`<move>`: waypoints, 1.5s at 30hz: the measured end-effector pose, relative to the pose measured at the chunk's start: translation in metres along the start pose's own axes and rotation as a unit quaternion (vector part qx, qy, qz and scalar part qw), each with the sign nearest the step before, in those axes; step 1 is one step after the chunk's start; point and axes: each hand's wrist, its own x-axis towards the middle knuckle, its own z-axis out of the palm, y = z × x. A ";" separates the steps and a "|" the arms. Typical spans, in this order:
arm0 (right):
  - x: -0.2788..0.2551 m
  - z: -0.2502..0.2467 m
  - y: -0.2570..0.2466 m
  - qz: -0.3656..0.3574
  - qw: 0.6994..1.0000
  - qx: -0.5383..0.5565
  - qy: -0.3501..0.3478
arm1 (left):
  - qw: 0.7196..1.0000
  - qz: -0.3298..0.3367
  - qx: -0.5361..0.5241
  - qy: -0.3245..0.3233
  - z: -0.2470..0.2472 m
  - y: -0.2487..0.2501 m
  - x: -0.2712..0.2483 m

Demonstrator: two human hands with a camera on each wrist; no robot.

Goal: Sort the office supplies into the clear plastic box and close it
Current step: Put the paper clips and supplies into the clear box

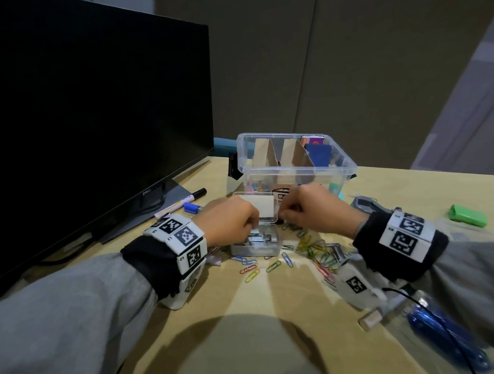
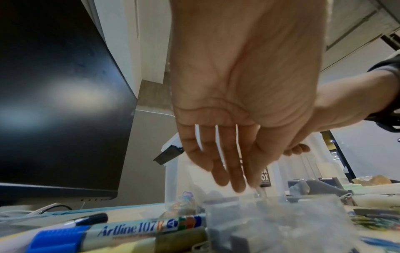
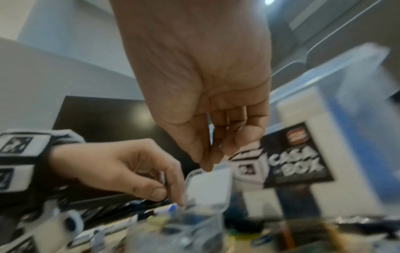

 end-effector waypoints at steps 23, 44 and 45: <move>-0.040 -0.012 0.072 0.164 0.952 -0.152 -0.209 | 0.990 0.010 0.076 0.117 -0.016 0.039 0.098; -0.040 -0.053 0.071 0.111 0.993 -0.021 0.022 | 0.970 0.067 -0.163 0.166 -0.030 0.083 0.092; -0.044 -0.059 0.072 0.105 0.993 -0.009 0.047 | 0.966 0.081 -0.191 0.154 -0.030 0.092 0.094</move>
